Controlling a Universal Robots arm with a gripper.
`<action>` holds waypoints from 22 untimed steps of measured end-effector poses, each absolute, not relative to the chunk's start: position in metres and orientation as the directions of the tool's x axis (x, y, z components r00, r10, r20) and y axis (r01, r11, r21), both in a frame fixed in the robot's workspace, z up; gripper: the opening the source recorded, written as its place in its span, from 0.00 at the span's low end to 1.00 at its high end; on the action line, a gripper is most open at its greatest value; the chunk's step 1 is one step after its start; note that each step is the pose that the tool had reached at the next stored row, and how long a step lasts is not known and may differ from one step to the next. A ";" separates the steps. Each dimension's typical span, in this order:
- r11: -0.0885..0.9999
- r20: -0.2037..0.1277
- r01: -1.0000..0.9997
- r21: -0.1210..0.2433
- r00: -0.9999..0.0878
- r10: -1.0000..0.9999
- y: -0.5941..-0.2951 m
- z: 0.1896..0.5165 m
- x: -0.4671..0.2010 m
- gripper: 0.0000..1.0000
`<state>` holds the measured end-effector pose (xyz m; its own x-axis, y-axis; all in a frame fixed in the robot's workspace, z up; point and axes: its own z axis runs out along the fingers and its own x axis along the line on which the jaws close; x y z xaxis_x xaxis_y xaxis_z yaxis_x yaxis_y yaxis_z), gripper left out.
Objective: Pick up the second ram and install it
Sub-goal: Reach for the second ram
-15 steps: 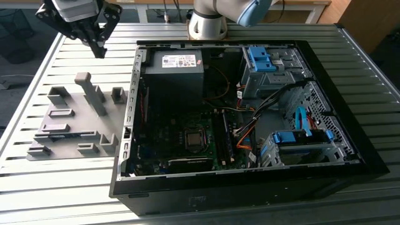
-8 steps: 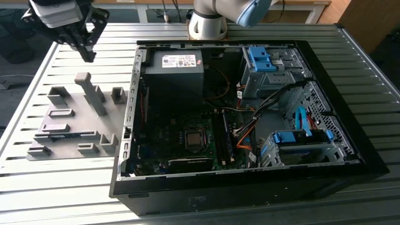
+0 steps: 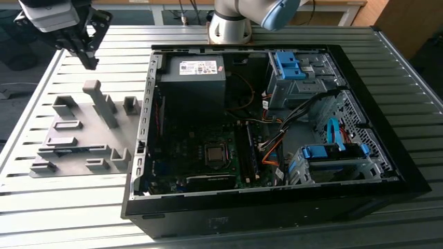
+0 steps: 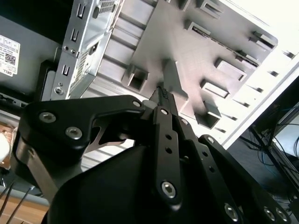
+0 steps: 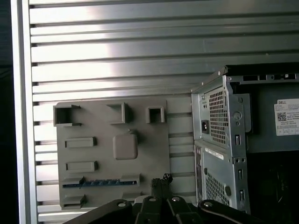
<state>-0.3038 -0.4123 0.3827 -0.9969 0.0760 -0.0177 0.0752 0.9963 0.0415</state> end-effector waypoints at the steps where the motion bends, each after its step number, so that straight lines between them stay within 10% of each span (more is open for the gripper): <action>1: 0.996 -0.018 0.075 0.042 -0.997 0.076 -0.412 0.383 -0.307 0.11; 22: 0.996 -0.018 0.073 0.042 -0.997 0.074 -0.426 0.382 -0.362 0.11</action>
<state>-0.3615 -0.4265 0.3816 -0.9971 0.0738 -0.0180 0.0730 0.9965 0.0416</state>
